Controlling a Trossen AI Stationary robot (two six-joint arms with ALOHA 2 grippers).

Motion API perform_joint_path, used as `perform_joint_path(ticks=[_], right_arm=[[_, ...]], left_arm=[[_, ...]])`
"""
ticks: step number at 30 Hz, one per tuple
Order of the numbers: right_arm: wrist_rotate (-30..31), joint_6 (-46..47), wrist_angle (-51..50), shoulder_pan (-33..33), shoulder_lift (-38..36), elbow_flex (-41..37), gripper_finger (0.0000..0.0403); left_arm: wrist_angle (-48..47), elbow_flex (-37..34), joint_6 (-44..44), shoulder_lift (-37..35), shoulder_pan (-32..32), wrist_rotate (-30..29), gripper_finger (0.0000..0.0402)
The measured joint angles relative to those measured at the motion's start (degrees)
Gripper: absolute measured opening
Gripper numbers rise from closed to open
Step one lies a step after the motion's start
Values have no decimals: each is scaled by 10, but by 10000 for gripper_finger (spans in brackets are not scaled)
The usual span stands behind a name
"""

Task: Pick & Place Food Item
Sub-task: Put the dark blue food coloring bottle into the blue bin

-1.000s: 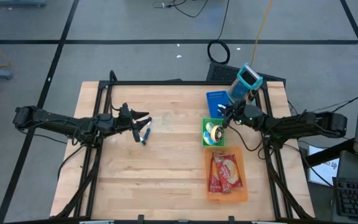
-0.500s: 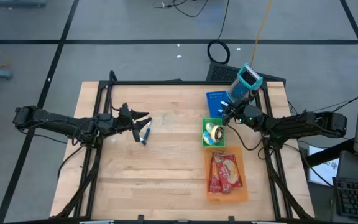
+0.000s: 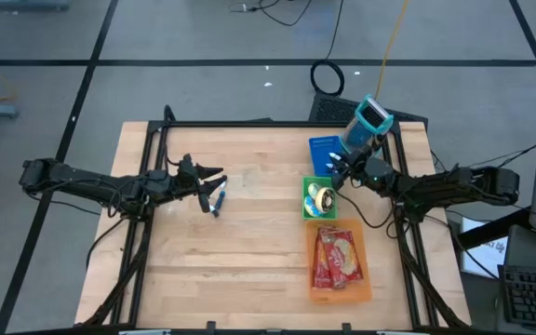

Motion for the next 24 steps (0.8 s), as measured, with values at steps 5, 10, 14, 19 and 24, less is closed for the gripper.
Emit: perform_joint_path(ticks=[5, 10, 14, 19, 24], right_arm=[[0, 1, 0, 0, 0, 0, 80], [-1, 19, 0, 0, 0, 0, 79], [-16, 21, 0, 0, 0, 0, 76], [-15, 21, 0, 0, 0, 0, 83], [-15, 20, 0, 0, 0, 0, 84]], left_arm=[[0, 0, -1, 0, 0, 0, 145], [0, 0, -1, 0, 0, 0, 145], [0, 0, -1, 0, 0, 0, 145], [0, 0, -2, 0, 0, 0, 145], [0, 0, -2, 0, 0, 0, 145]])
